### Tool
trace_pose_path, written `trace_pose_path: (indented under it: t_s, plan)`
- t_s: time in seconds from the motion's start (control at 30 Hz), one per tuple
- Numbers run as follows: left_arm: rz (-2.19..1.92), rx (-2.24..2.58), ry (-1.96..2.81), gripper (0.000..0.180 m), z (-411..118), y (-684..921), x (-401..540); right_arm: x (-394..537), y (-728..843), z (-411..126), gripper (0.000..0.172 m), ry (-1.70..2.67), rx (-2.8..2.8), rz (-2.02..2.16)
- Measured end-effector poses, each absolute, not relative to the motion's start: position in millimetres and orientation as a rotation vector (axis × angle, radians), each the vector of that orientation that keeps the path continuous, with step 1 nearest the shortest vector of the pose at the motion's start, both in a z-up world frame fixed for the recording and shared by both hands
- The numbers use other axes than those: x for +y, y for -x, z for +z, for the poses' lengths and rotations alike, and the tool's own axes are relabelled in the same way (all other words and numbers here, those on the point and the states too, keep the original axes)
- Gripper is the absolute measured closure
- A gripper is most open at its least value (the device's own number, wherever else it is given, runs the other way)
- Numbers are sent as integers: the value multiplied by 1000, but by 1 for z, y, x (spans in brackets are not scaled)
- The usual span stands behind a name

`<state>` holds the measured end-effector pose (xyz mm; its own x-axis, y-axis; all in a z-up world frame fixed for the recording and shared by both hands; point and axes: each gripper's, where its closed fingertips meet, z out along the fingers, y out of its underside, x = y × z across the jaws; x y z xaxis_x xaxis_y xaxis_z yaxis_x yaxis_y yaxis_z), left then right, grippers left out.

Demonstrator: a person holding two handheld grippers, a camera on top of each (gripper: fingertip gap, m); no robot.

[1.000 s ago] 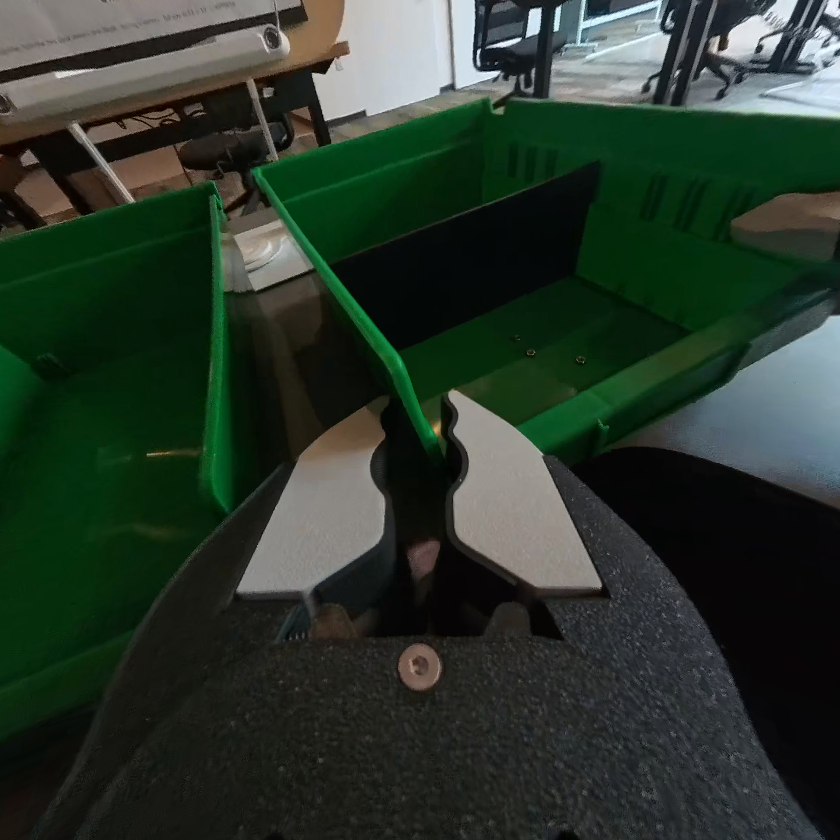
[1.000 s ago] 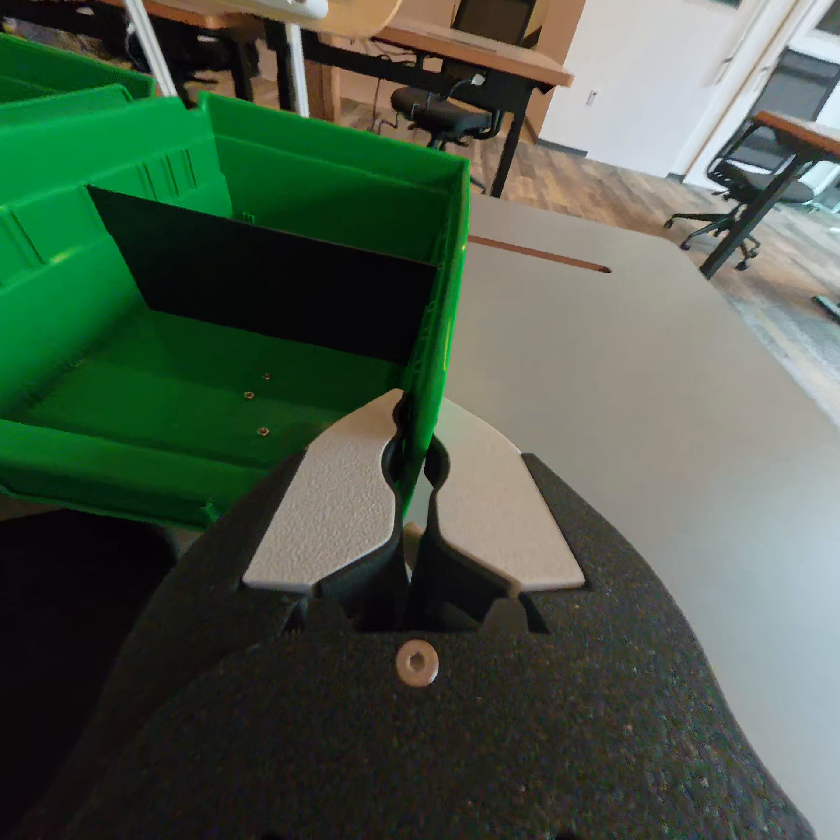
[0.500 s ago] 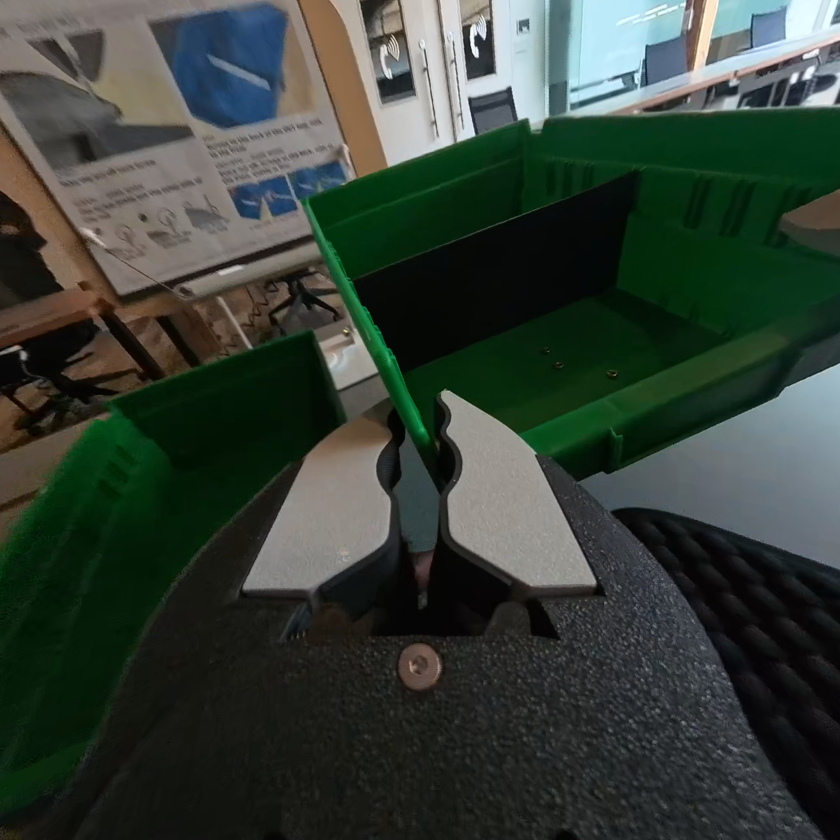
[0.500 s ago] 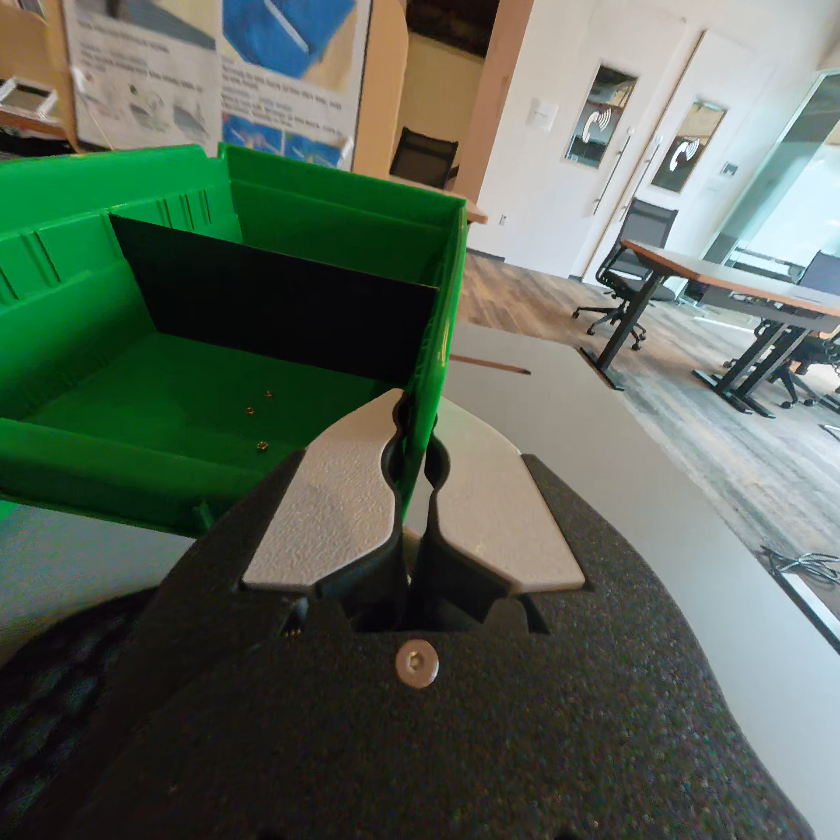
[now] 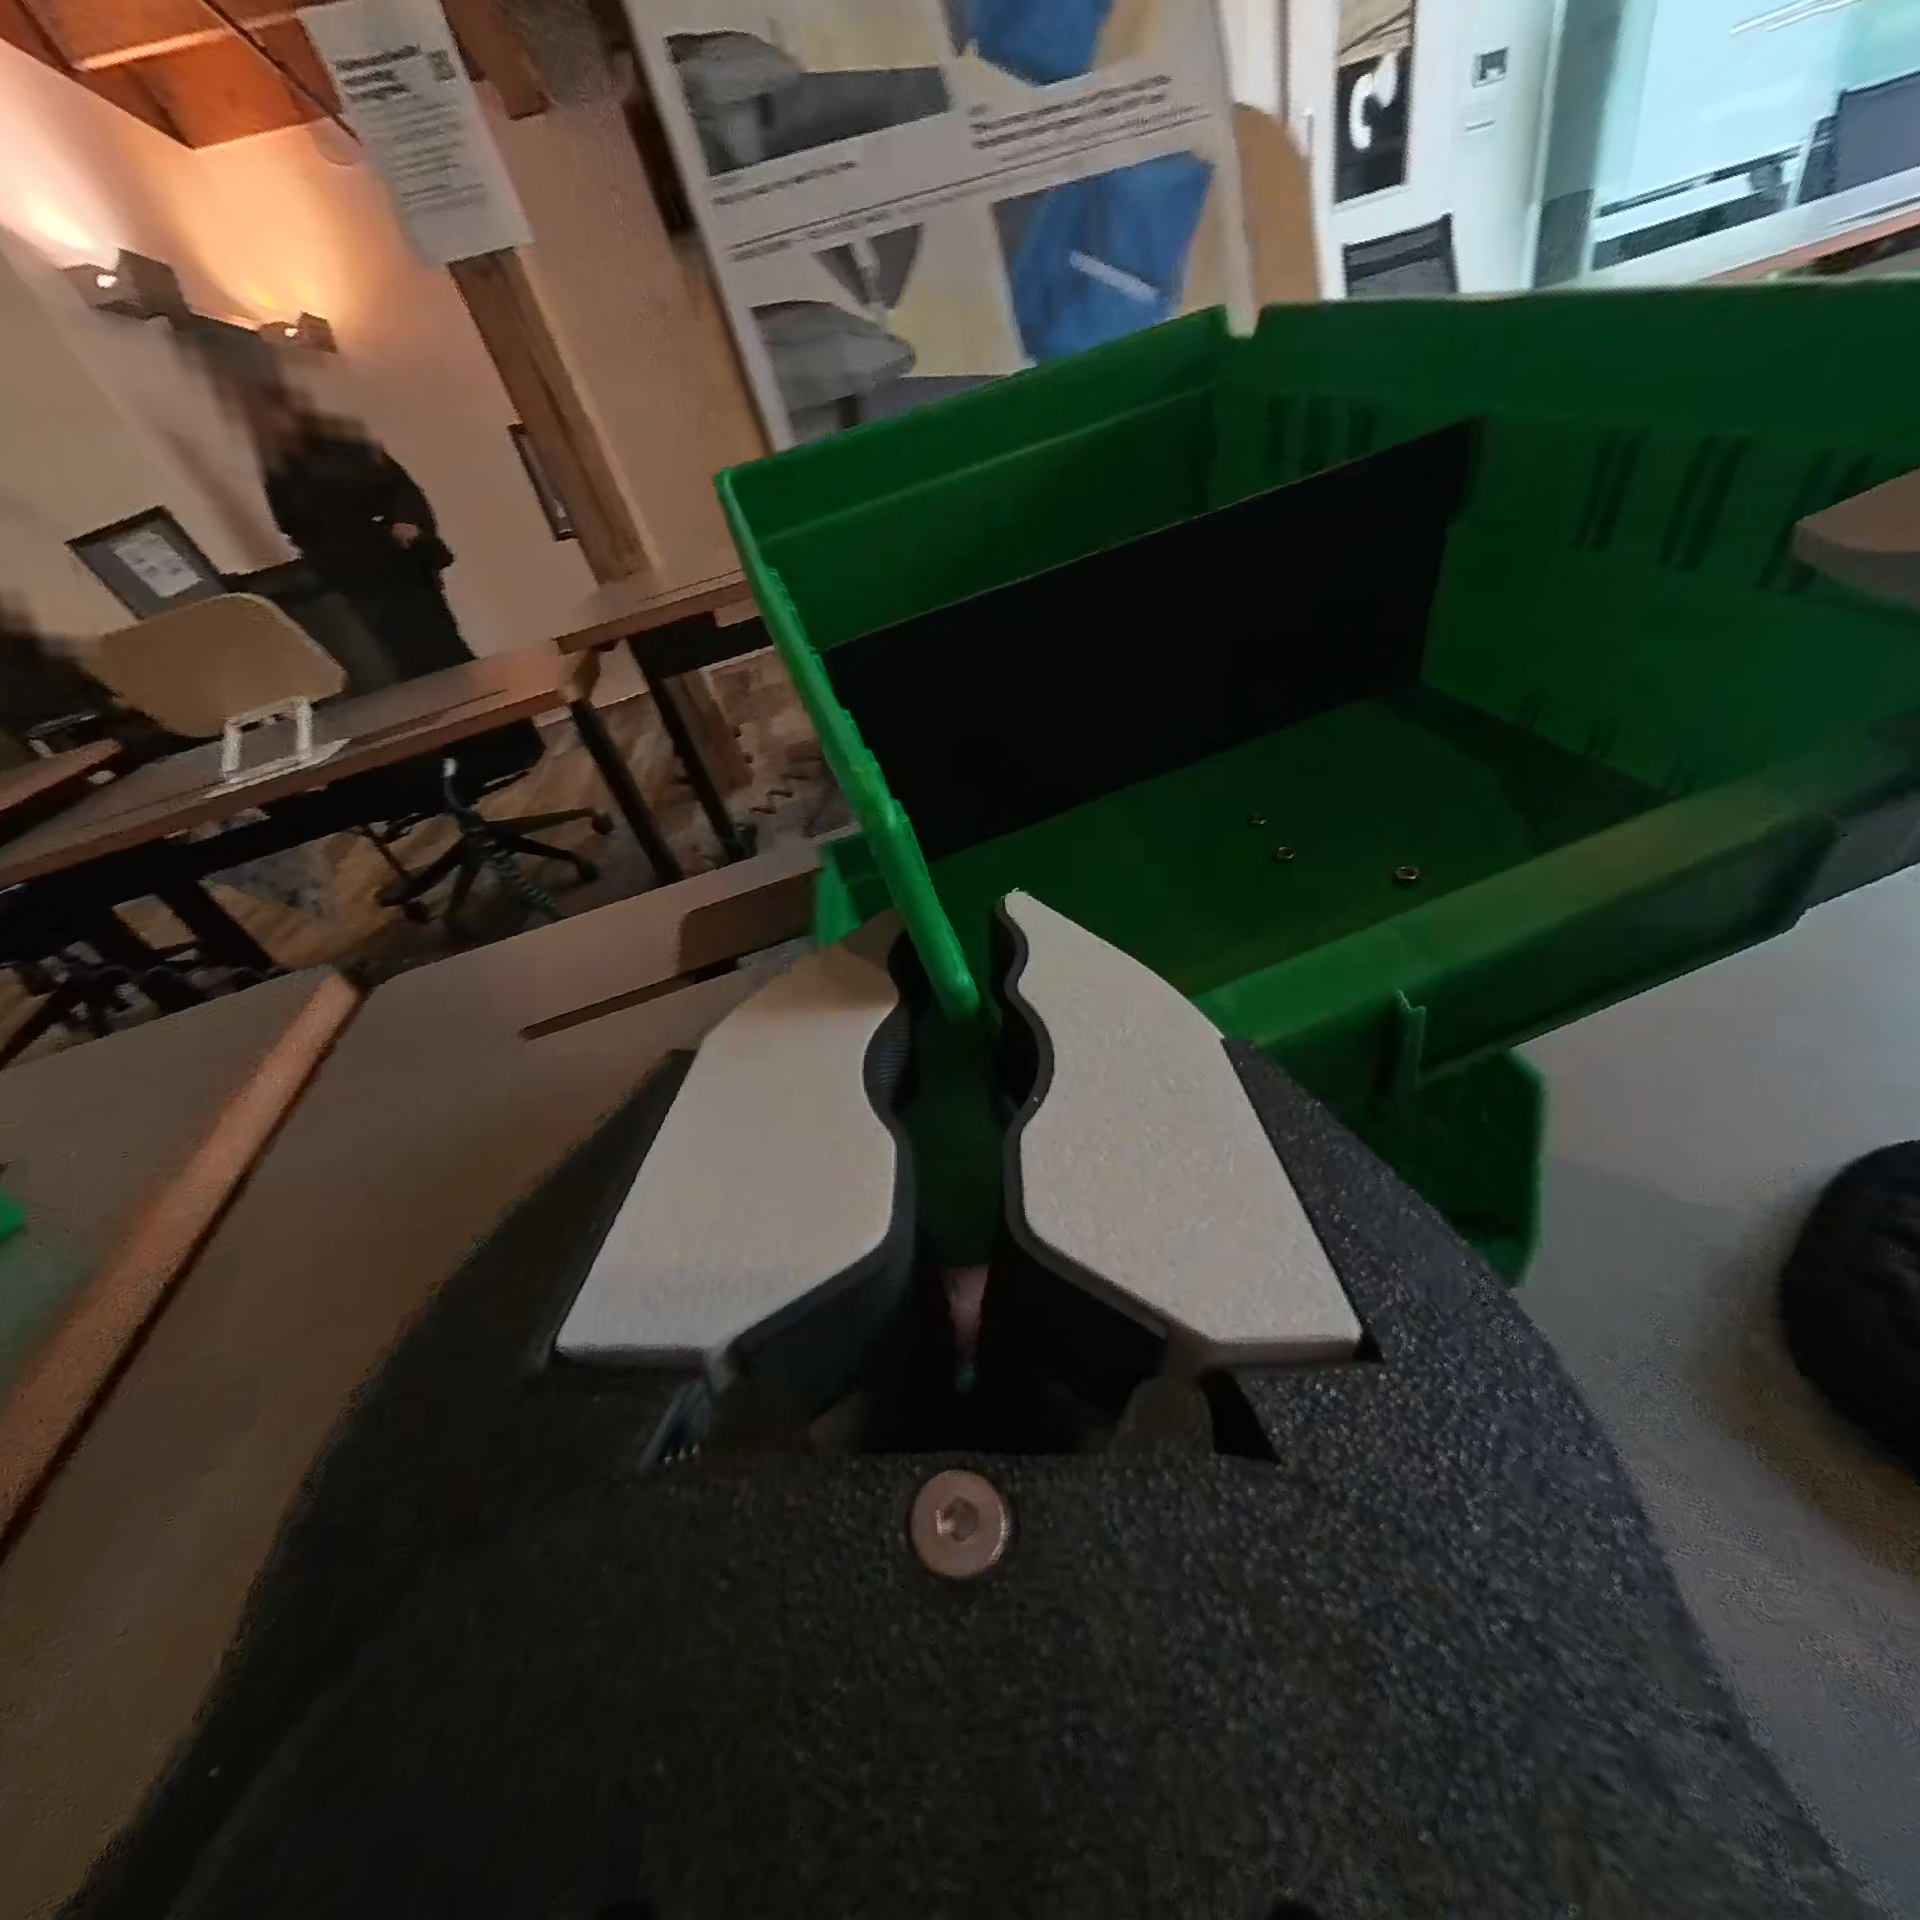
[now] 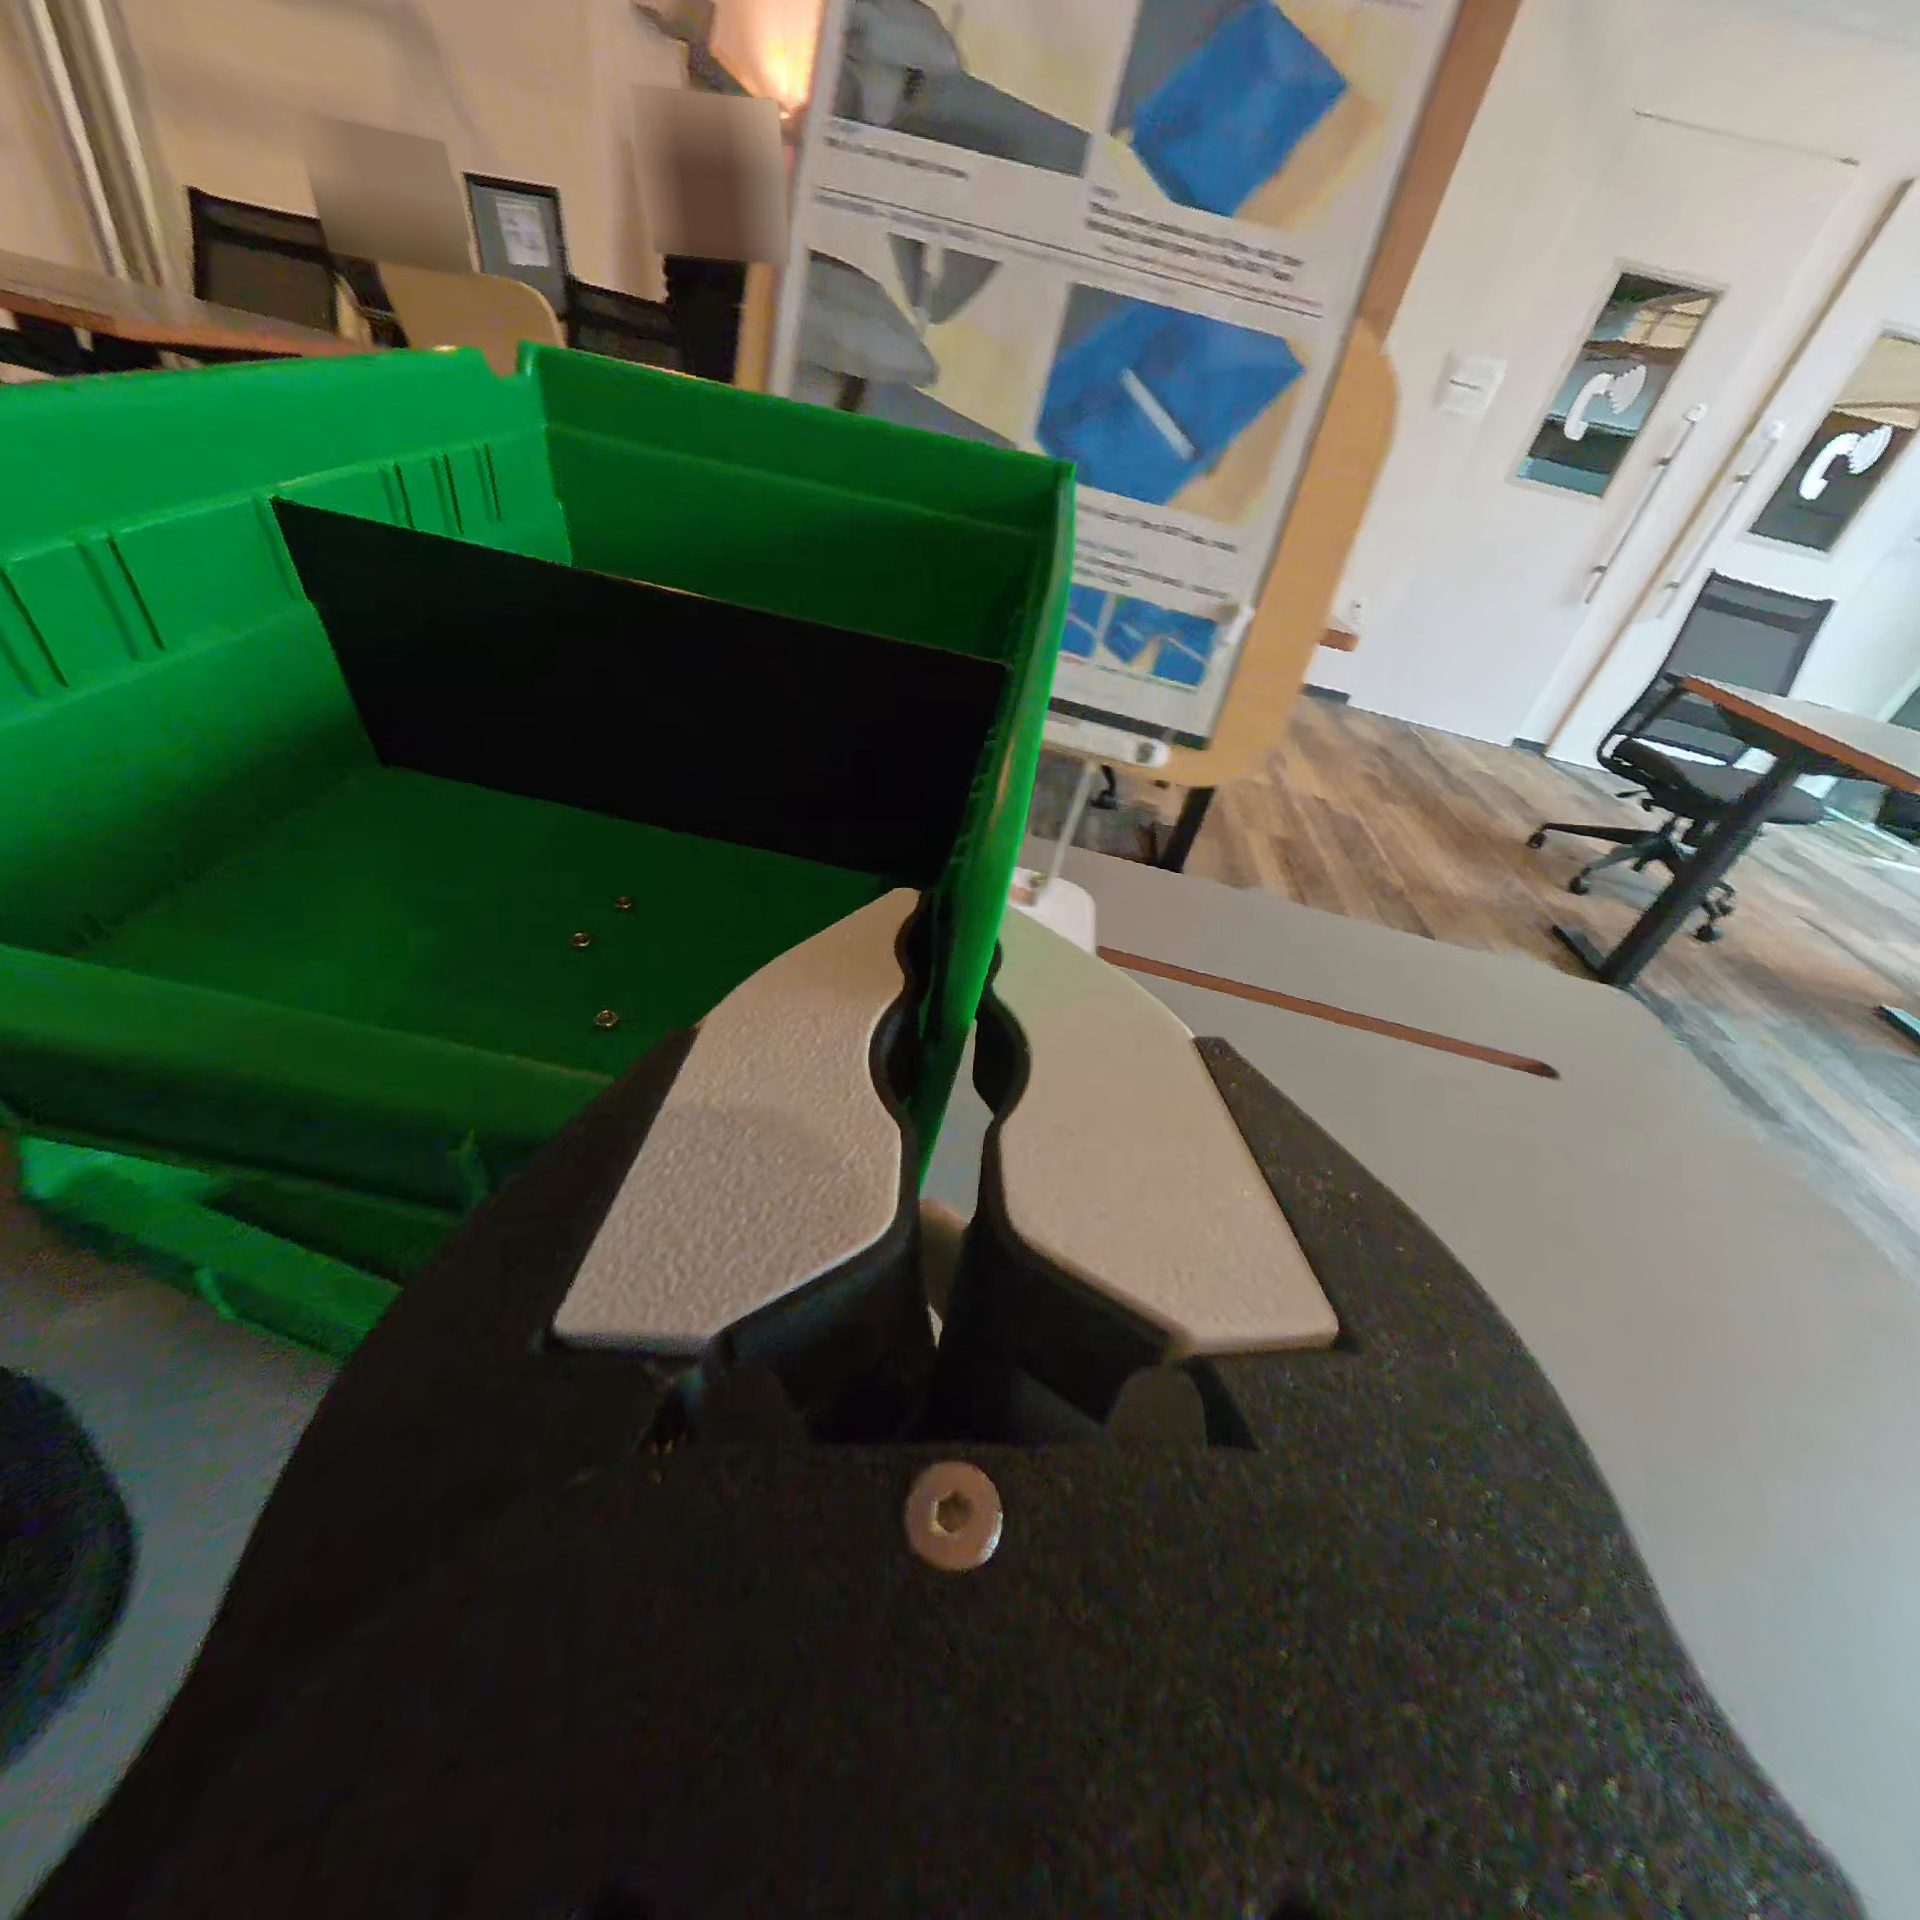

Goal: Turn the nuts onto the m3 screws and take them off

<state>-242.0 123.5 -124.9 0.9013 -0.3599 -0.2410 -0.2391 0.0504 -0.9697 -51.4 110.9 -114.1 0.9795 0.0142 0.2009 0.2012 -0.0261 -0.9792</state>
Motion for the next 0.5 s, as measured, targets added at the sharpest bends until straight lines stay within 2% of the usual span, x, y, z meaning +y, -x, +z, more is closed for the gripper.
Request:
trace_pose_path:
  t_s: [0.5]
  plan:
    - [185, 271, 1601, 172, -136, 446, 115, 158, 260, -146, 167, 1620, -316, 177]
